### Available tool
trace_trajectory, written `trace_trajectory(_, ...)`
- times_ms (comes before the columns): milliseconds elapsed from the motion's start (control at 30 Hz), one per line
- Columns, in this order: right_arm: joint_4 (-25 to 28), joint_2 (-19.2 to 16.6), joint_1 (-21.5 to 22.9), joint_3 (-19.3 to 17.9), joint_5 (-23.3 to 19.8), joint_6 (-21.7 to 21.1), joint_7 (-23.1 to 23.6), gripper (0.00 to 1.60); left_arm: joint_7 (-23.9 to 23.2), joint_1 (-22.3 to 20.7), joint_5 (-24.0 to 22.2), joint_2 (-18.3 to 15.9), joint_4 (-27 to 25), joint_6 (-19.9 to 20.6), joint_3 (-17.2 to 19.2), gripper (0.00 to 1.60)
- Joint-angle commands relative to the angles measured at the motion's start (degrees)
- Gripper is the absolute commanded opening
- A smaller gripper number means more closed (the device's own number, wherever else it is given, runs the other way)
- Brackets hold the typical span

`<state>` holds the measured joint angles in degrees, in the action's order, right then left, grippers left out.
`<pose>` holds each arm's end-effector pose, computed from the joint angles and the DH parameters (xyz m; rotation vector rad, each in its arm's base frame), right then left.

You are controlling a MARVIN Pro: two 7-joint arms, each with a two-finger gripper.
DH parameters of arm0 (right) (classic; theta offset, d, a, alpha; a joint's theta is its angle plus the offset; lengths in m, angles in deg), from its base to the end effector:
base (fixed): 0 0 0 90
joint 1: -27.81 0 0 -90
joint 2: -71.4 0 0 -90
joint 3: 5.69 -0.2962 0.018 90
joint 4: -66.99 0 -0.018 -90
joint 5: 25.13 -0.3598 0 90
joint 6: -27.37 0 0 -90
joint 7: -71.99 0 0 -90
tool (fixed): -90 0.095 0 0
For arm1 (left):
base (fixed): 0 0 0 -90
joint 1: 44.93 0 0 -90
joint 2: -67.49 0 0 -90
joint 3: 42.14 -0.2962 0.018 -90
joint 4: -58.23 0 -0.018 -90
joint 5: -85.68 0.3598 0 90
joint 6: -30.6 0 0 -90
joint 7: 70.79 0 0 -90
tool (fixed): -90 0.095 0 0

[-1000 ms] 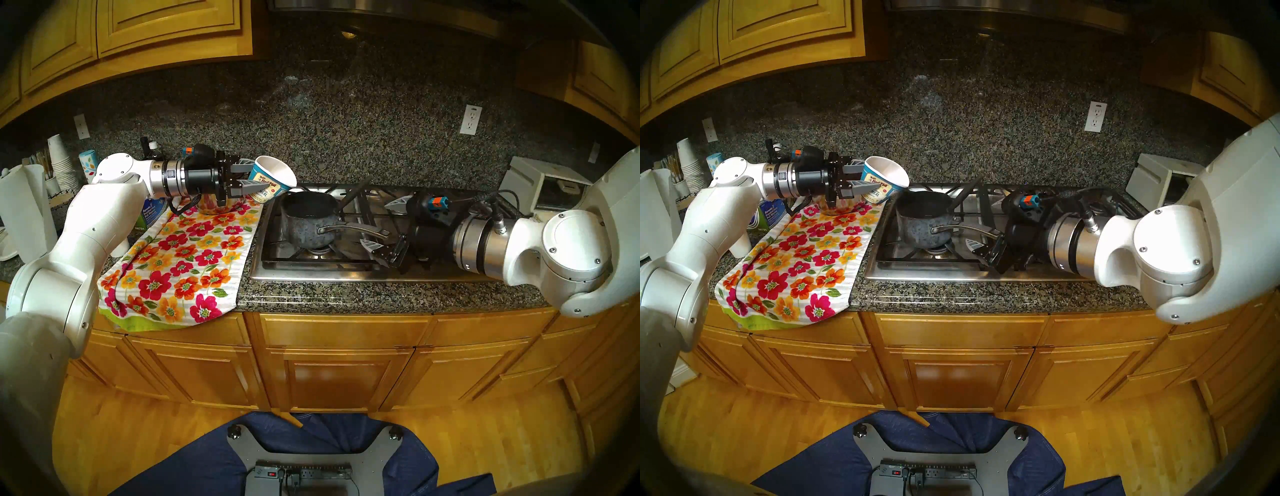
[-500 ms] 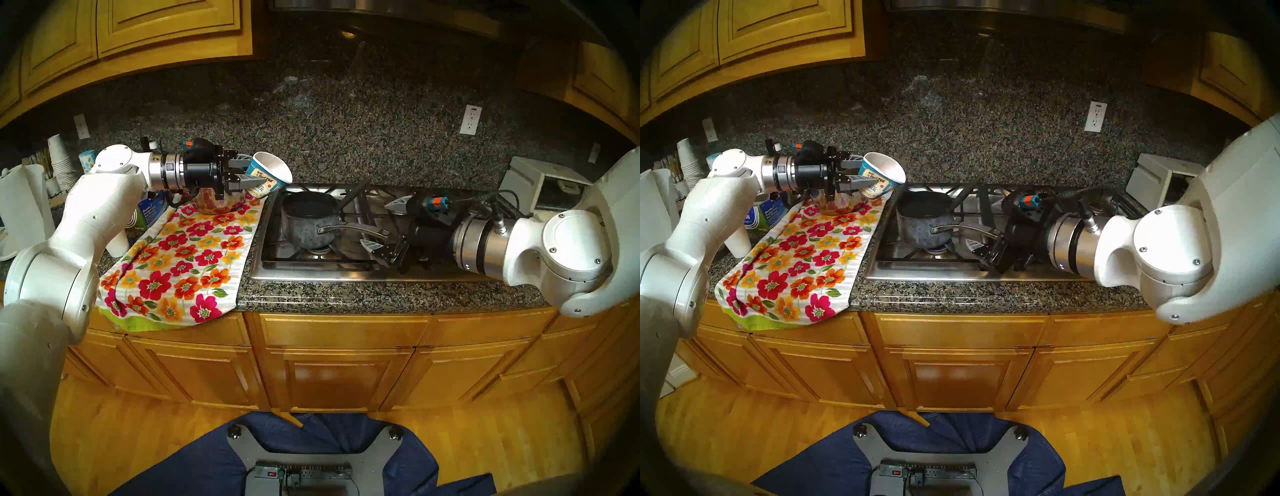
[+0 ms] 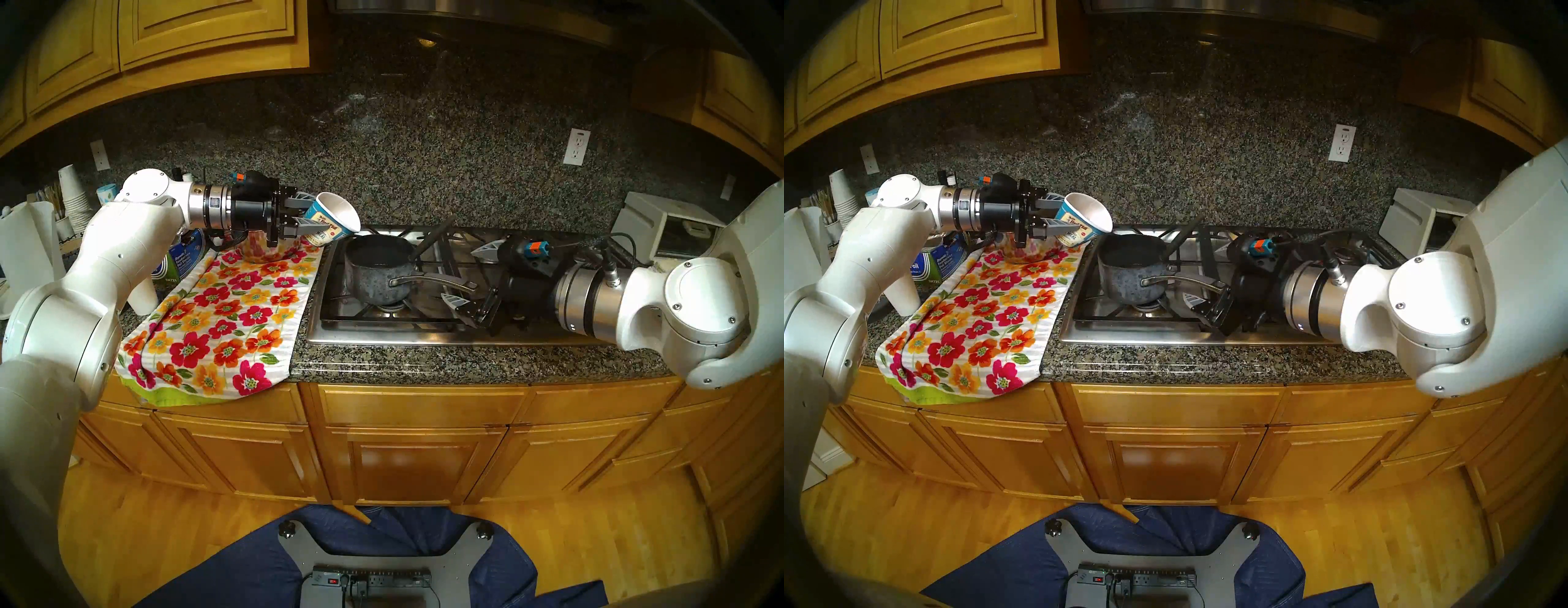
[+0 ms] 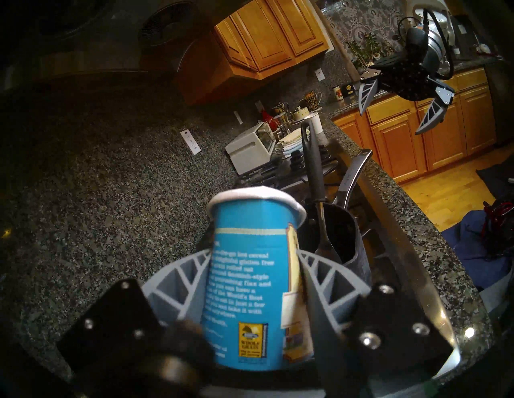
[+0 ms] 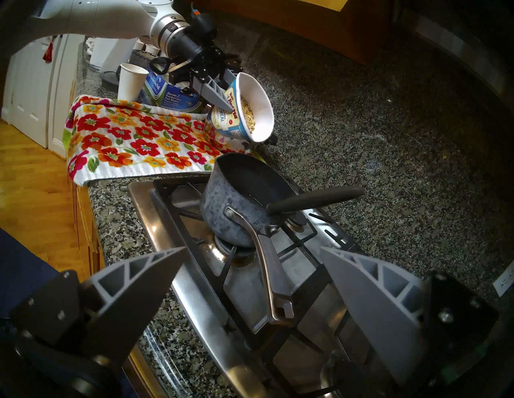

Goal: Pour oats into pot and stir with a spoon

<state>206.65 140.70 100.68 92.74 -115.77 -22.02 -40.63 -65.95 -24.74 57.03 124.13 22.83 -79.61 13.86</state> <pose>0.3282 0.0039 -0.0919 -2.1159 -1.3802 -1.7838 0.6192 0.1423 -0.0511 1.3315 -1.6848 1.6085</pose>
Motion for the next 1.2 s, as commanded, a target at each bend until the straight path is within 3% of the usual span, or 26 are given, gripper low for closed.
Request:
trace_trajectory(0,-0.5,0.0,0.87,-0.14,-0.02,0.17,-0.21,1.6,0.16,-5.17,-1.25,0.09,-0.04,-0.96,-0.85,0.55)
trace_trajectory(633,-0.51,0.0,0.85,-0.14,-0.02,0.17,-0.21,1.6,0.16,-7.69,-2.29,-0.02,0.01,-3.58,-6.96,0.54)
trace_trajectory(1167,-0.51,0.0,0.83,-0.15,-0.02,0.17,-0.21,1.6,0.16,-7.82,-4.17,-2.22,-2.57,-6.11,-12.94,0.51)
